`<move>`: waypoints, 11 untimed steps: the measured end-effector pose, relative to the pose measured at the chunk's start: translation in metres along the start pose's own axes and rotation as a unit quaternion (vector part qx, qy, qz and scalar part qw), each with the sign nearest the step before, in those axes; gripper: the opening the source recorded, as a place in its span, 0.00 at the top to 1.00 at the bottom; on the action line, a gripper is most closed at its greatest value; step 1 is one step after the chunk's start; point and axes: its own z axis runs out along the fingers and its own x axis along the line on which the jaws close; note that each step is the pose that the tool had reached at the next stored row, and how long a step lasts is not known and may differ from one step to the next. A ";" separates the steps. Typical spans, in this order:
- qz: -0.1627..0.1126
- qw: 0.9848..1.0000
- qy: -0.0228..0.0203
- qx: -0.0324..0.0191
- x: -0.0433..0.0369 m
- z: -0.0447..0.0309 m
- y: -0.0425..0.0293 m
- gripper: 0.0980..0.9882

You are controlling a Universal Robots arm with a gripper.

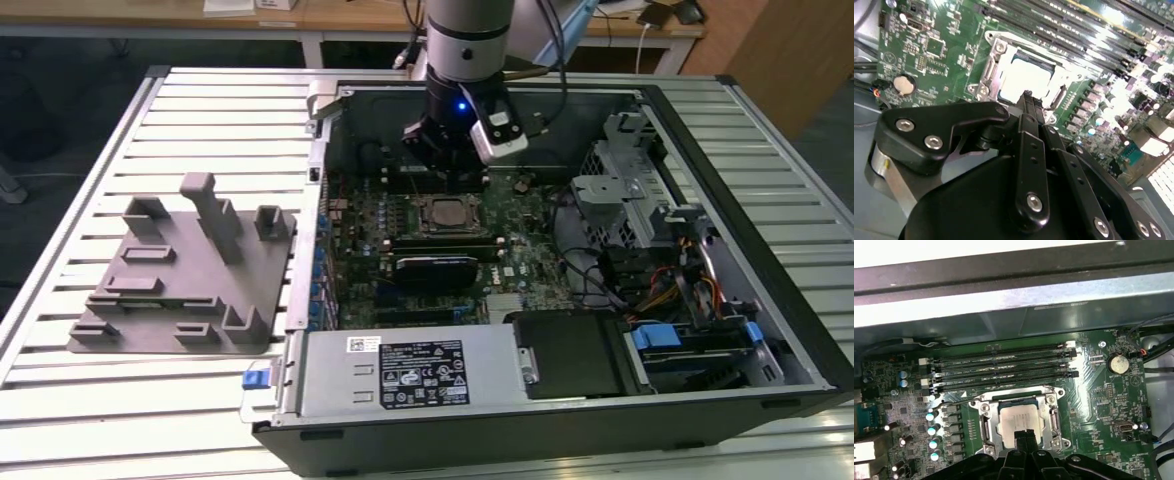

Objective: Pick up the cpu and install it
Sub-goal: 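Install the first cpu locking lever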

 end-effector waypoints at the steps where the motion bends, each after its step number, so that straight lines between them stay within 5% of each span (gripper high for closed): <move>1: 0.000 1.000 0.000 0.000 0.0021 0.0000 -0.0003 0.99; 11: 0.000 1.000 0.000 0.000 0.0254 -0.0006 -0.0034 0.99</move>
